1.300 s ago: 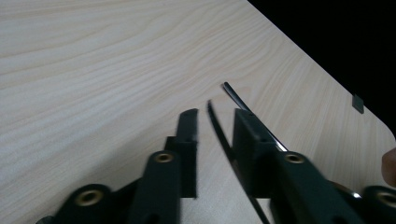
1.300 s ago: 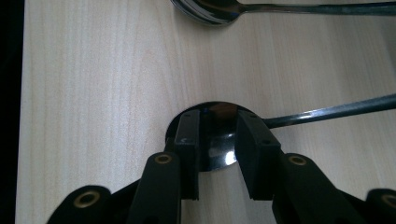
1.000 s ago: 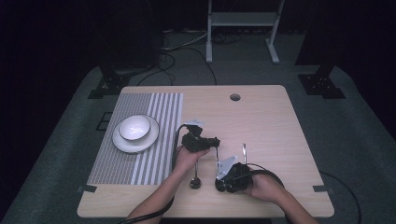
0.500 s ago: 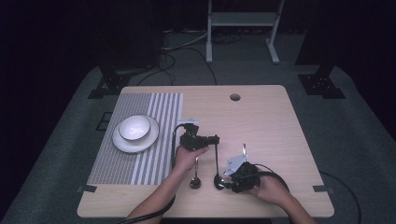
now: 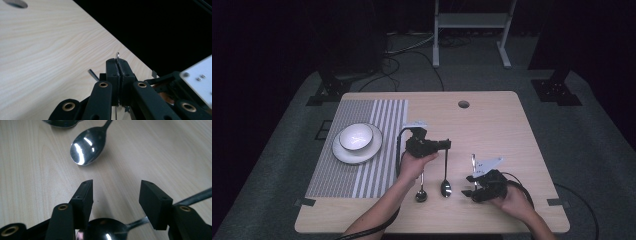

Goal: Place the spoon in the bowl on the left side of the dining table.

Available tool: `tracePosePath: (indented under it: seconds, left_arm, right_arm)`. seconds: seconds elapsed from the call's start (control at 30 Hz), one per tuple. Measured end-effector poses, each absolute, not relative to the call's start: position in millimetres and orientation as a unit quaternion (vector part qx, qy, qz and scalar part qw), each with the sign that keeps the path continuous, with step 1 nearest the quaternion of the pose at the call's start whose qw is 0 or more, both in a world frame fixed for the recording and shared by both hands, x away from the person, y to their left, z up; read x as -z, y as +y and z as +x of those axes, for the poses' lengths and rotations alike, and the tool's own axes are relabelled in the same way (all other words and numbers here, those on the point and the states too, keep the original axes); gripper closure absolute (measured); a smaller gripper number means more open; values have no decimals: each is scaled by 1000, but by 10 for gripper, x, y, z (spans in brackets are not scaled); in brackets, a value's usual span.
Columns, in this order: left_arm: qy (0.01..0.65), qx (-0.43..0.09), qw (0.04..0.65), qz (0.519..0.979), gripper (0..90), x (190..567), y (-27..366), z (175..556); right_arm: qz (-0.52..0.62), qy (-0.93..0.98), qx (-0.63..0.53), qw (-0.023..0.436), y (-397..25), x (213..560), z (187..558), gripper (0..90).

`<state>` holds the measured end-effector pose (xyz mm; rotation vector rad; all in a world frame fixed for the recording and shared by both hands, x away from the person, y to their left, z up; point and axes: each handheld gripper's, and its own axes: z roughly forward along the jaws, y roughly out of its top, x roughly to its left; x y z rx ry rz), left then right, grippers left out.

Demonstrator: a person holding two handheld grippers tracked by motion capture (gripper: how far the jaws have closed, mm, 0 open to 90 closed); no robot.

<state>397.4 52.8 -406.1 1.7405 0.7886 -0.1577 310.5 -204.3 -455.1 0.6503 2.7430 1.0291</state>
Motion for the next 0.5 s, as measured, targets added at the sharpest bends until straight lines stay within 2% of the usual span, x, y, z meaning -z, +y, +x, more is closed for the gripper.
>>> tracePosePath:
  seconds: [0.5]
  left_arm:
    - [328,31,576,749,891,3790,737,3981]
  right_arm:
    - [261,891,-366,70,-2273,4545,3141,313]
